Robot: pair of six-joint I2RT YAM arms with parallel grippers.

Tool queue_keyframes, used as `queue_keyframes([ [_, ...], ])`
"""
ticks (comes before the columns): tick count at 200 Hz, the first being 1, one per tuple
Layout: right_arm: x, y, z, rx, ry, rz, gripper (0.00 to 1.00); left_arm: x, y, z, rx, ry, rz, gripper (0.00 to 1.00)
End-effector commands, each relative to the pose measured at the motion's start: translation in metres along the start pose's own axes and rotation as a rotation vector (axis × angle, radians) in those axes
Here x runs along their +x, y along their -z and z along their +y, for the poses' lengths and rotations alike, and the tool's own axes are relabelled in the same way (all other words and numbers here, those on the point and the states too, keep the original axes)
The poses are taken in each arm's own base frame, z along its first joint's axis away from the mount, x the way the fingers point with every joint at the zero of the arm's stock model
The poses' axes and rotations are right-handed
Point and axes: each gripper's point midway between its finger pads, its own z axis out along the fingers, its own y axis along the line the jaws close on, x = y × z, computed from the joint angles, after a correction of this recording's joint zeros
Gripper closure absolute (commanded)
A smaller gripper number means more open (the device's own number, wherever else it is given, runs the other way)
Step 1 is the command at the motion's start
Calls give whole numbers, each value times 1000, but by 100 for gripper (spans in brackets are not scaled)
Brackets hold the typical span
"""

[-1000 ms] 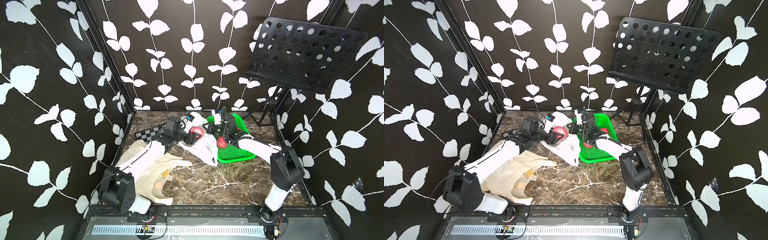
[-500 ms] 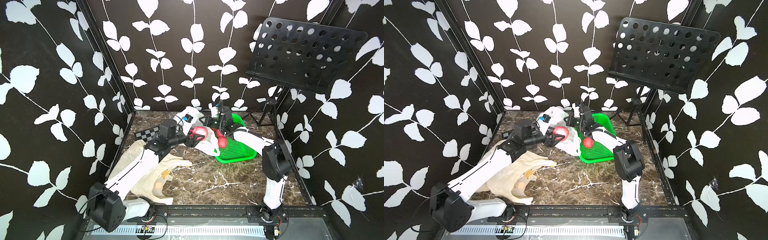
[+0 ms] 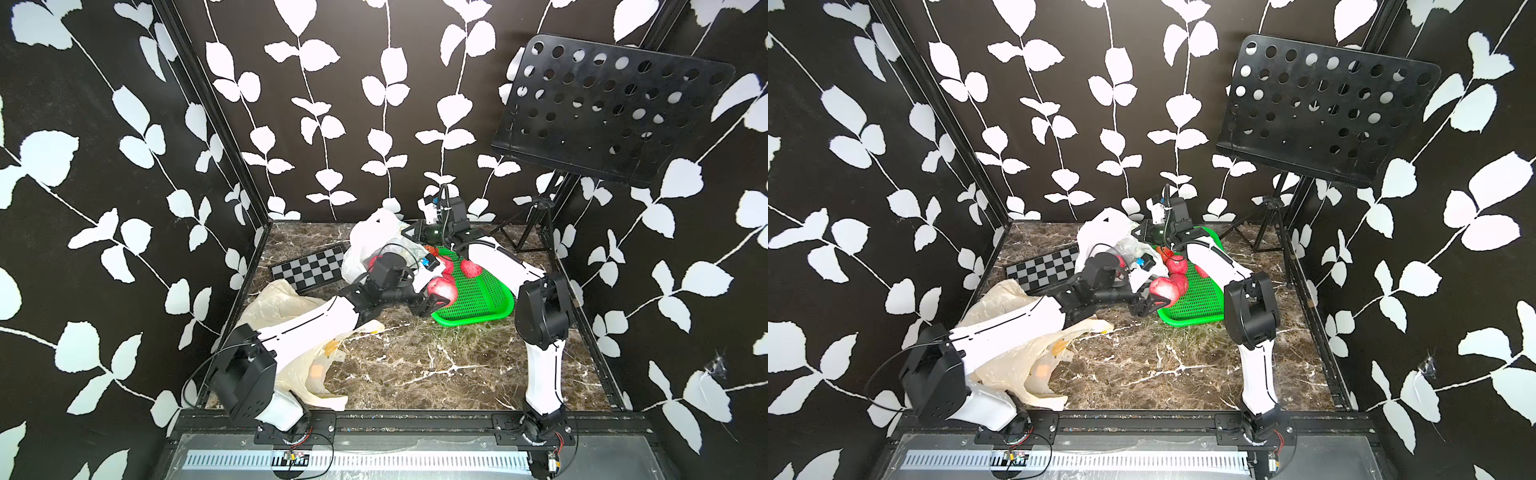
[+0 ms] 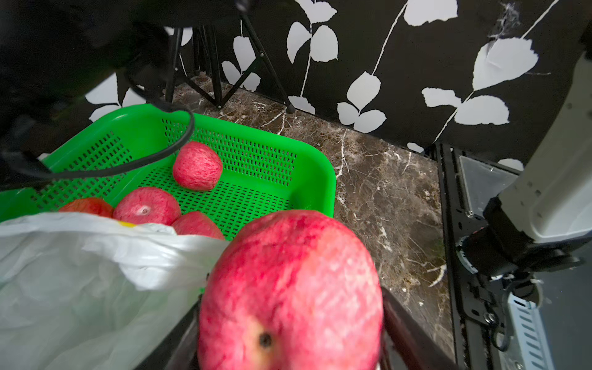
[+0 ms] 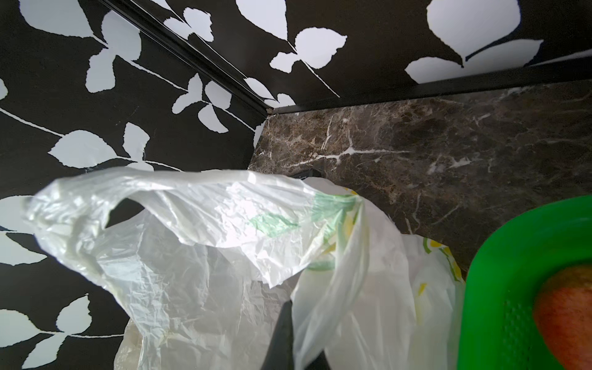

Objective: Untie the knot of a plastic bag & take out the apple
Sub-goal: Place the apple in the basket.

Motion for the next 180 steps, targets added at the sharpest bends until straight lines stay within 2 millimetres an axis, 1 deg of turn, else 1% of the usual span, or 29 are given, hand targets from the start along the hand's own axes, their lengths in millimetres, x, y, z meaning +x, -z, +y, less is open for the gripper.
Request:
queue_keyframes([
  [1, 5, -3, -1, -28, 0, 52, 99, -11, -20, 1, -34, -112, -14, 47],
  [21, 4, -4, -3, -29, 3, 63, 99, -1, -44, 7, -38, -123, 20, 47],
  [32, 3, -3, -5, -24, 3, 63, 99, 3, -55, 14, -58, -117, 22, 47],
  [66, -2, -2, -8, -27, -10, 55, 99, 12, -79, 34, -121, -137, 21, 45],
  [73, -2, -2, -9, -26, -13, 53, 99, 15, -84, 37, -132, -144, 28, 44],
  [92, -3, -1, -9, -26, -16, 48, 99, 27, -94, 44, -164, -158, 56, 35],
  [114, -3, -1, -10, -27, -19, 46, 99, 29, -94, 45, -167, -159, 60, 23],
  [136, -4, 1, -11, -23, -18, 38, 99, 30, -92, 42, -159, -158, 65, 14],
  [146, -5, 2, -12, -20, -16, 33, 100, 28, -90, 41, -154, -159, 64, 4],
  [150, -5, 2, -11, -20, -15, 31, 99, 28, -89, 40, -153, -159, 65, 1],
  [169, -6, 4, -10, -17, -11, 27, 100, 23, -82, 37, -143, -157, 60, 1],
  [180, -7, 6, -9, -13, -4, 22, 100, 13, -75, 31, -126, -156, 38, 2],
])
